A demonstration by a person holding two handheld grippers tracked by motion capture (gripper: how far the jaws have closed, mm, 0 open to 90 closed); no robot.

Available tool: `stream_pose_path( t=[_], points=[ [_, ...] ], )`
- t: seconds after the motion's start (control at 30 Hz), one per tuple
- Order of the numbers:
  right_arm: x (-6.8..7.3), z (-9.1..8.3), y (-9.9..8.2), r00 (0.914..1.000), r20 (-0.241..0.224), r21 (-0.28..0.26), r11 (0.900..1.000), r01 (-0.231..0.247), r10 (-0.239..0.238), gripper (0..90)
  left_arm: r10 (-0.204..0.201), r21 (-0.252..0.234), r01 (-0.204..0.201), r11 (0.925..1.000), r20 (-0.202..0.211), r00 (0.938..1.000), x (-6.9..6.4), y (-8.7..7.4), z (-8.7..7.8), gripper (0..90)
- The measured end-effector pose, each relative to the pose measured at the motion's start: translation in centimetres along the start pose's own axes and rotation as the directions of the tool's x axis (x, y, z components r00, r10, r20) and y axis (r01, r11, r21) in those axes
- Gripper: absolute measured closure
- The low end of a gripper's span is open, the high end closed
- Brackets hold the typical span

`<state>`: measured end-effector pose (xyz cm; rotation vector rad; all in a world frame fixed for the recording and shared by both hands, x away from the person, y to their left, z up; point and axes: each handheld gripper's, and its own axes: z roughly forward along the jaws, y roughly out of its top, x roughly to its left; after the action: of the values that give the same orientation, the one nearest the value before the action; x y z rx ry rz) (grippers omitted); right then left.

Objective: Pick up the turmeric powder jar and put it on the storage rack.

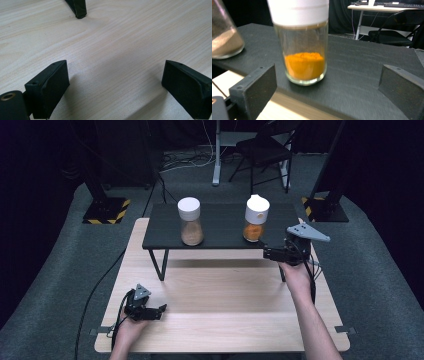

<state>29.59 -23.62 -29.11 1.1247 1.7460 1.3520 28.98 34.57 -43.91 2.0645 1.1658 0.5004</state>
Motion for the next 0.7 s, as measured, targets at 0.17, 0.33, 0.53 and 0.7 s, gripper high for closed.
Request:
stream_pose_path(
  t=[0.17,0.33,0.53,0.7],
  points=[
    [-0.3,-1.3,-1.8,0.9999,-0.011,-0.013,0.9999,-0.004,0.004,0.0,0.0,0.0,0.0,1.0,0.0,1.0,0.0,0.0,0.0,6.8],
    [-0.6,-2.2,-4.0,0.9998,-0.021,-0.004,1.0,-0.006,0.006,0.0,-0.001,-0.001,0.001,1.0,0.0,1.0,0.0,0.0,0.0,6.8],
    [-1.5,-2.8,-7.0,0.998,-0.028,0.033,0.9979,-0.055,0.056,0.0,-0.001,-0.001,0.001,1.0,0.0,1.0,0.0,0.0,0.0,6.7],
    [-1.7,-3.1,-9.9,0.9976,-0.01,0.059,0.996,-0.068,0.068,0.0,-0.001,-0.001,0.001,1.0,0.0,1.0,-0.1,0.0,0.0,6.7]
  ],
)
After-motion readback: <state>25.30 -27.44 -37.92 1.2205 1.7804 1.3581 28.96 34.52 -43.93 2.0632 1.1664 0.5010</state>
